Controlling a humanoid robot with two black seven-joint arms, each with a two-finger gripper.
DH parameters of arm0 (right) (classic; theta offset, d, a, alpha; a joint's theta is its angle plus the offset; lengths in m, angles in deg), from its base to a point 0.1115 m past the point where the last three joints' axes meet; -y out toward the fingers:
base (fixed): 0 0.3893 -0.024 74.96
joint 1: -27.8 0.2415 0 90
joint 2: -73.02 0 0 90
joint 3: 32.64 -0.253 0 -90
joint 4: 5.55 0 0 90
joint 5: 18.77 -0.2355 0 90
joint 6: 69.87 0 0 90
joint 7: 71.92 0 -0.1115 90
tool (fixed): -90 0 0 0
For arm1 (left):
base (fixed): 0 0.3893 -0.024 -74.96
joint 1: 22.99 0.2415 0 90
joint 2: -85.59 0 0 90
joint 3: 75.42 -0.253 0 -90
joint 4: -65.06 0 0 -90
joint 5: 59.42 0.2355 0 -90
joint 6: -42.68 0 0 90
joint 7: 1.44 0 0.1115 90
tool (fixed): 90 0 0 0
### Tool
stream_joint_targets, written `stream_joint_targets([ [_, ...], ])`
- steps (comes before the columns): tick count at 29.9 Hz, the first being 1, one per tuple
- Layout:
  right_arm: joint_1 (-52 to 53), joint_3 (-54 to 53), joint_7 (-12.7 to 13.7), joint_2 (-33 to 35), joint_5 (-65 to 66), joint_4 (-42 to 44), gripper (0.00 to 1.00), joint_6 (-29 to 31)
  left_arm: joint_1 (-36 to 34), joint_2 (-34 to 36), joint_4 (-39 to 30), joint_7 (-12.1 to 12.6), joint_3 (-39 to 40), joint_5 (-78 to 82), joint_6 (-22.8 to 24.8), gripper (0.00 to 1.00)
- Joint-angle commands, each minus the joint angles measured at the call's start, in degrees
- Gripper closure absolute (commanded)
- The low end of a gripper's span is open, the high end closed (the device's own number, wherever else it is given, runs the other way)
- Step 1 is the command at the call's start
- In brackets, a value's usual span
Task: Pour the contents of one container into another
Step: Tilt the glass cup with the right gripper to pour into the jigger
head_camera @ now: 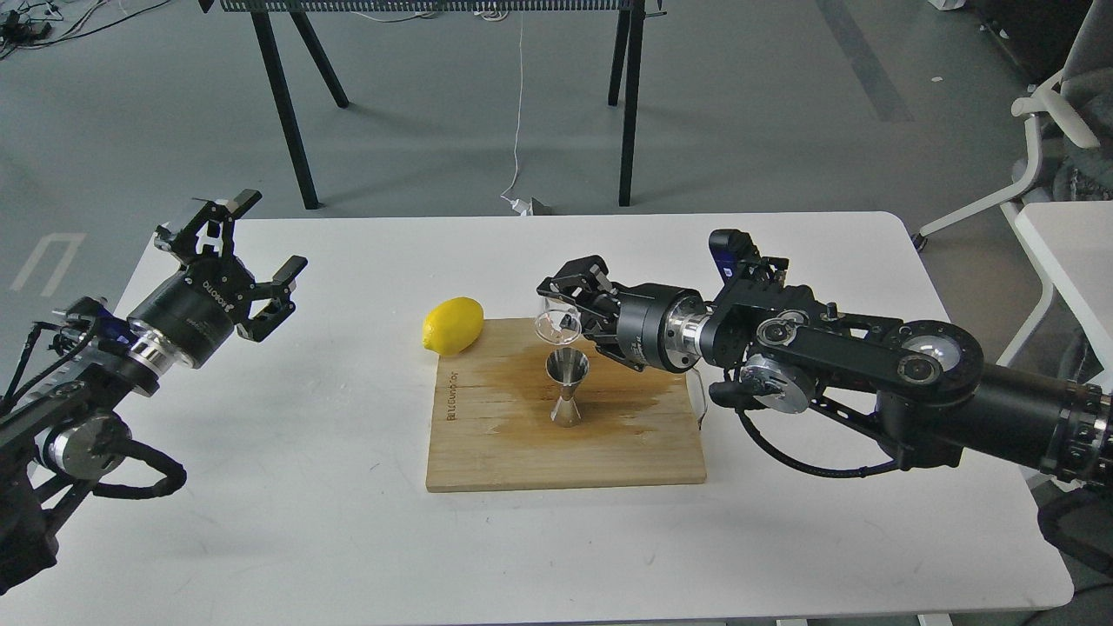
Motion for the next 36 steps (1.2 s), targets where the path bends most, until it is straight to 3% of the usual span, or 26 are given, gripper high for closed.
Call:
stream_joint_targets([
  [1, 1.2, 1.7, 0.0, -1.1, 0.3, 0.4, 0.59, 0.0, 0.0, 0.0, 0.0, 0.0, 0.1, 0.0, 0.0, 0.01],
  [36, 4.7, 7.3, -0.1, -1.9, 3.5, 1.5, 0.59, 0.3, 0.0, 0.1, 0.0, 0.0, 0.1, 0.0, 0.0, 0.01],
])
